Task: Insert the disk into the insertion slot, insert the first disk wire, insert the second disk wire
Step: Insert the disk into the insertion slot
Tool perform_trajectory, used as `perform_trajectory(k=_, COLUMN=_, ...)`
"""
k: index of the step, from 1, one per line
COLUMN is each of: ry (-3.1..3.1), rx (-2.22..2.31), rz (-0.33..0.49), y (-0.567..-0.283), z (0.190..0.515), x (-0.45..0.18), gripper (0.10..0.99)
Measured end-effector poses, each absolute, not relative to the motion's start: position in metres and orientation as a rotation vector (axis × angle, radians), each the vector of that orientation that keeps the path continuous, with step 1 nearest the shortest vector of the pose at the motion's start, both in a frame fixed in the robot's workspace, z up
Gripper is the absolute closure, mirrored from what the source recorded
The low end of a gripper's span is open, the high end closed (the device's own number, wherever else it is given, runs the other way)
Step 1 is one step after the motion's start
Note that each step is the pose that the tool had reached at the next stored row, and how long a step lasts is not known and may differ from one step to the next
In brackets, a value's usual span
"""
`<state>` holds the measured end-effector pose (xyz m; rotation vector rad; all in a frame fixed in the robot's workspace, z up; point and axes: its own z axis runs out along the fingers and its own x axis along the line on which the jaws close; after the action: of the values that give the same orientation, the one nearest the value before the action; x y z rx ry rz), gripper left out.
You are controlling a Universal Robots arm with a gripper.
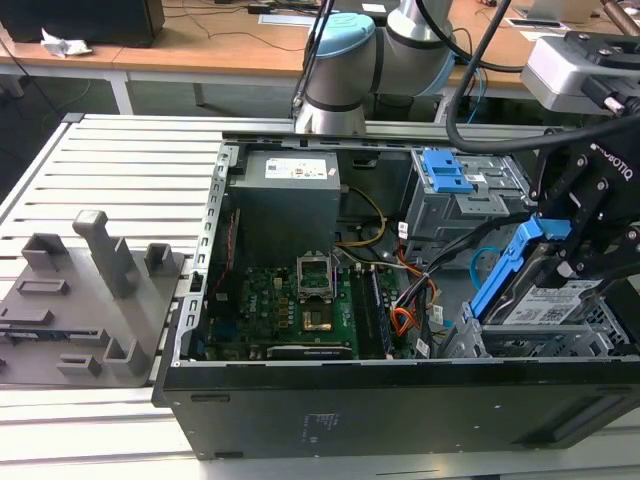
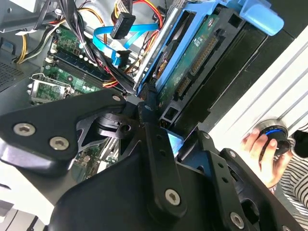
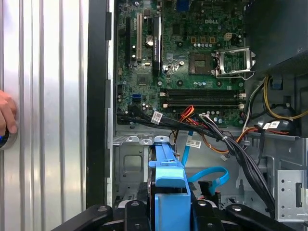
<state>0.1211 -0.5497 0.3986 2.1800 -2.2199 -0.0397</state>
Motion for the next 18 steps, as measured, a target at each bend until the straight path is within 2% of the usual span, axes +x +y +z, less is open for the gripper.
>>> perform_trajectory(k=1, ry=-2.220, rx=2.180, rz=-0.040, y=-0.5497, z=0.3985, x=0.1211, gripper=0.714)
perform_trajectory(k=2, ry=-2.220, rx=2.180, rz=-0.040, y=-0.5497, z=0.3985, x=0.1211, gripper=0.647)
perform_trajectory(k=7, ry=-2.220, rx=2.180, rz=-0.040, y=-0.5497, z=0.3984, x=0.1211, gripper=0.647)
perform_trajectory(k=8, ry=-2.220, rx=2.180, rz=-0.040, y=-0.5497, z=0.3985, x=0.1211, gripper=0.663)
perform_trajectory(k=9, ry=-2.220, rx=2.180, rz=-0.040, y=-0.5497, z=0.3985, x=0.1211, gripper=0.729)
perform_trajectory(k=10, ry=-2.220, rx=2.180, rz=-0.040, y=-0.5497, z=0.3984, x=0.1211, gripper=0.729)
perform_trajectory(k=12, ry=-2.220, rx=2.180, rz=-0.040, y=-0.5497, z=0.3984, x=0.1211, gripper=0.851)
perform_trajectory(k=13, ry=-2.220, rx=2.180, rz=-0.040, y=-0.5497, z=0.3984, x=0.1211, gripper=0.851)
perform_trajectory(k=15, ry=-2.220, rx=2.180, rz=-0.040, y=-0.5497, z=0.3984, x=0.1211, gripper=0.980)
perform_trajectory(k=18, ry=-2.220, rx=2.180, rz=-0.040, y=-0.5497, z=0.3983, x=0.1211, gripper=0.980)
